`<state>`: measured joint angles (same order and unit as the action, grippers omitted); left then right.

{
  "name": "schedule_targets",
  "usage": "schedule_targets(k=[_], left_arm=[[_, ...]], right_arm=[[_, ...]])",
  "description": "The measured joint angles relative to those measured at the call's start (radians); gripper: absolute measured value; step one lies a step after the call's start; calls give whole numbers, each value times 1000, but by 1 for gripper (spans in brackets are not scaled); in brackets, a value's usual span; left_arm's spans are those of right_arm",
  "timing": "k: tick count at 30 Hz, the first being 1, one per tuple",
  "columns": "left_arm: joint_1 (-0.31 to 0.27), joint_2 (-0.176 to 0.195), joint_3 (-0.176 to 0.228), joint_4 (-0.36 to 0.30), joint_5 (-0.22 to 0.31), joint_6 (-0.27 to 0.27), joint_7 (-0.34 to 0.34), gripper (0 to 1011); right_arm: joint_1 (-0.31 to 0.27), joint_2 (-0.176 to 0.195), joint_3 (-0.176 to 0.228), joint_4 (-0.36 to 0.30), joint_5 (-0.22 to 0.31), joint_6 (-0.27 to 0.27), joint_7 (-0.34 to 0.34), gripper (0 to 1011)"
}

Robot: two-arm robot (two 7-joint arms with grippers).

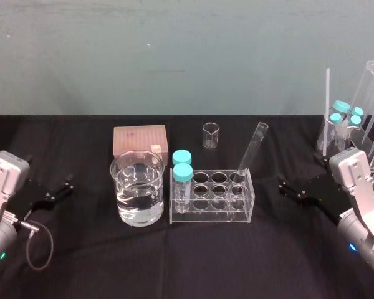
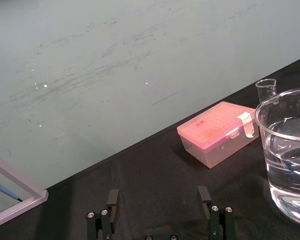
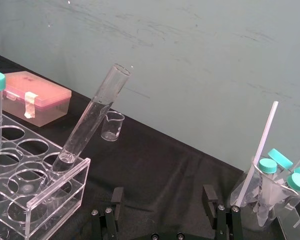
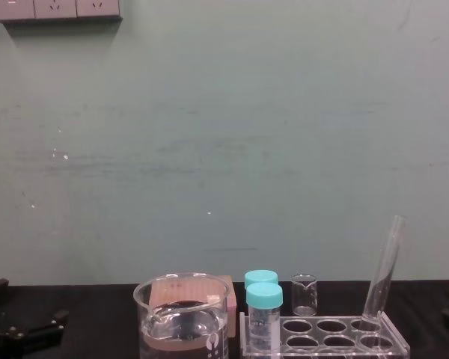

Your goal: Hold the test tube with one hand and immerse one end into the beaker, then return it to the test tube rack.

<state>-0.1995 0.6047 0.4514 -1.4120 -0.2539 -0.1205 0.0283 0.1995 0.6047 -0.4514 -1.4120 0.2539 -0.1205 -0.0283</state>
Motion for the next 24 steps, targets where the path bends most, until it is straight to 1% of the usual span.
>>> schedule_targets(k=[20,22,23,24], left_arm=[[0,0,0,0,0,0,0,1000],[0,0,0,0,0,0,0,1000],[0,0,0,0,0,0,0,1000],[0,0,0,0,0,0,0,1000]], right_arm=[[-1,0,2,0,1,-1,2,1000],[-6,-2,21,0,21,-12,26,1000],[-6,-2,21,0,21,-12,26,1000],[-10,-6,36,-2,50,-16,45,1000]])
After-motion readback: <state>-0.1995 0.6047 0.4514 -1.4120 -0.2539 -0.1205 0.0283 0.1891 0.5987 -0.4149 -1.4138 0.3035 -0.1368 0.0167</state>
